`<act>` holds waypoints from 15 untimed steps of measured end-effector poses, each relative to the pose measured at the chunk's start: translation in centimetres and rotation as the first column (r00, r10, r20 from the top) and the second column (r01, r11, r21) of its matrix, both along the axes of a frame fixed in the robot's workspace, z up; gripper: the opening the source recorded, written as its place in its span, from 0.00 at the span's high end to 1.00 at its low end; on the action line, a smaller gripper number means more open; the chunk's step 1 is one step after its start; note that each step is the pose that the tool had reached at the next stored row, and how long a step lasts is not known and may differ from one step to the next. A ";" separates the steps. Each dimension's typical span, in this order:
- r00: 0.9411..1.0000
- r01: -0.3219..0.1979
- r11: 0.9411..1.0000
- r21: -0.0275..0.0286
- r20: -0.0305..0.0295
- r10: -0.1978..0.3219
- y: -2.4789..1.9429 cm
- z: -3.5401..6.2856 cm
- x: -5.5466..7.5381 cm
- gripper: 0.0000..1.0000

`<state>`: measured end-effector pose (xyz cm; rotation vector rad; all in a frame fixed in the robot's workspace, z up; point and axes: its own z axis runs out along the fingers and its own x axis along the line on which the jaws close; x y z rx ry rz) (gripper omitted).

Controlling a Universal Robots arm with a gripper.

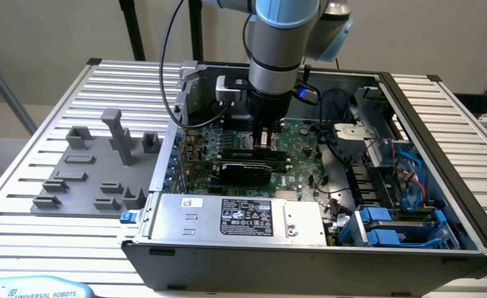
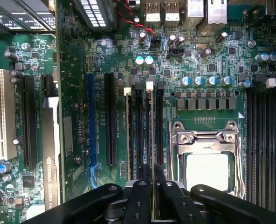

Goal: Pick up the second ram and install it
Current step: 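Insert the second ram into the second slot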

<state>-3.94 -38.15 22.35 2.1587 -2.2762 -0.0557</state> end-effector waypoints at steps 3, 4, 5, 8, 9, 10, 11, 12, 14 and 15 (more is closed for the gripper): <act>1.000 0.000 1.000 0.000 0.000 0.000 0.00 -0.02 0.0 0.87; 1.000 0.000 1.000 0.000 0.000 0.000 0.00 -0.03 0.0 0.87; 1.000 0.001 1.000 0.000 0.000 -0.001 0.01 -0.04 0.0 0.87; 1.000 0.000 1.000 0.000 0.000 0.000 0.02 -0.05 0.0 0.87; 1.000 0.000 1.000 0.000 0.000 0.000 0.03 -0.06 0.0 0.87; 1.000 0.000 1.000 0.000 0.000 0.000 0.04 -0.07 0.0 0.87; 1.000 0.000 1.000 0.000 0.000 0.000 0.05 -0.07 0.0 0.87; 1.000 0.000 1.000 0.000 0.000 0.000 0.07 -0.08 0.0 0.87; 1.000 0.000 1.000 0.000 0.000 0.000 0.08 -0.10 0.0 0.87; 1.000 0.000 1.000 0.000 0.000 0.000 0.09 -0.11 0.0 0.87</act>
